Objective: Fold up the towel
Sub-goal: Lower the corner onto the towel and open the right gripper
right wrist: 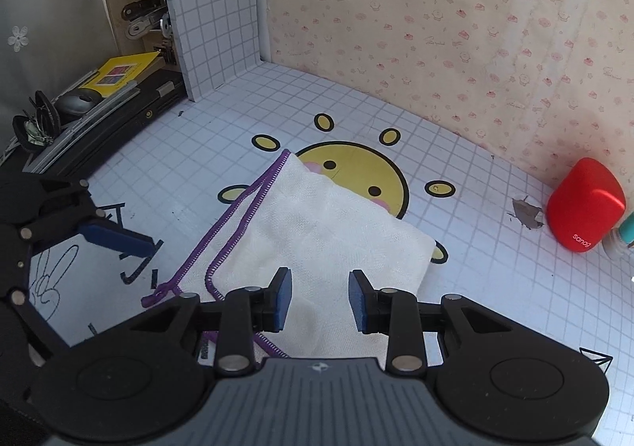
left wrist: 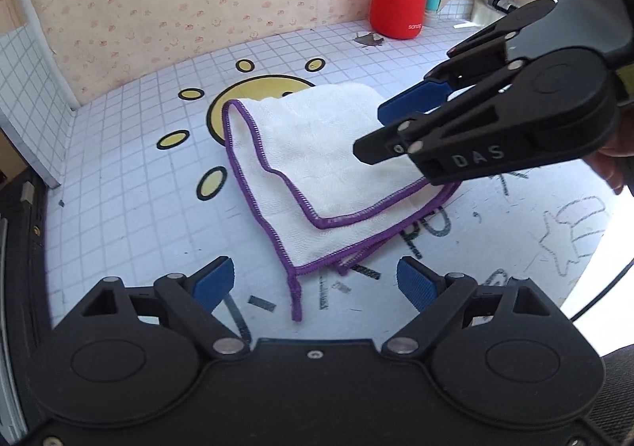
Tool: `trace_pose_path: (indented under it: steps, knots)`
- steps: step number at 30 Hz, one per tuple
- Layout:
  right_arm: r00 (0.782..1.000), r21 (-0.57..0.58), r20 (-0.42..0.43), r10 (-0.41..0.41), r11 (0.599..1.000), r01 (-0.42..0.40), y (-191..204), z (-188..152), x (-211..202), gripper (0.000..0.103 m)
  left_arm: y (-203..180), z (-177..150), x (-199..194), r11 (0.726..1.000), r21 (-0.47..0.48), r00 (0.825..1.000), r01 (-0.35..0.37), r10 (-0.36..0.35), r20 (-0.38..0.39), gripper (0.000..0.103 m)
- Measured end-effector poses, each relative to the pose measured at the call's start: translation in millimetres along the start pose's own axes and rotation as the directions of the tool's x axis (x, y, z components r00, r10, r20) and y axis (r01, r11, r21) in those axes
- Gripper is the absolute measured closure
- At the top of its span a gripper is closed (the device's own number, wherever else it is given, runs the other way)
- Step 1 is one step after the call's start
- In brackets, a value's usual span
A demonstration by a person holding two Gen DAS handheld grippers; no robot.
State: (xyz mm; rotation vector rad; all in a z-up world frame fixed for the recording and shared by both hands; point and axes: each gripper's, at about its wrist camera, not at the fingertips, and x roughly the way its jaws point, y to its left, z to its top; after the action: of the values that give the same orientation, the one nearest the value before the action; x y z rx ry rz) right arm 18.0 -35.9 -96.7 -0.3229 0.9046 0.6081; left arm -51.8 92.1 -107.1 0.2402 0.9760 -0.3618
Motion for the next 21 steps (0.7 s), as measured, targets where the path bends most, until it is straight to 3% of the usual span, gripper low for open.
trace_pose_path:
  steps: [4, 9, 17, 21]
  knots:
    - [0.996, -0.074, -0.016, 0.091, 0.993, -0.092, 13.5, 0.0, -0.5, 0.073, 3.4, -1.8, 1.7, 1.0, 0.013, 1.0, -0.021, 0.021, -0.007, 0.013]
    - [0.991, -0.147, -0.042, 0.127, 0.98, -0.132, 29.4, 3.8, 8.8, 0.073, 5.3, 0.9, 1.8, 0.998, 0.047, 0.999, -0.046, 0.046, -0.008, 0.013]
    - [0.992, -0.284, -0.086, 0.094, 0.952, -0.114, 48.2, 8.1, 29.9, 0.074, 1.9, 2.5, 3.9, 0.987, 0.159, 1.0, 0.002, 0.0, -0.009, 0.013]
    - [0.99, -0.294, -0.105, 0.09, 0.949, -0.117, 48.8, 6.5, 37.9, 0.074, 1.4, 2.9, 6.3, 0.984, 0.179, 1.0, 0.013, -0.009, -0.022, 0.013]
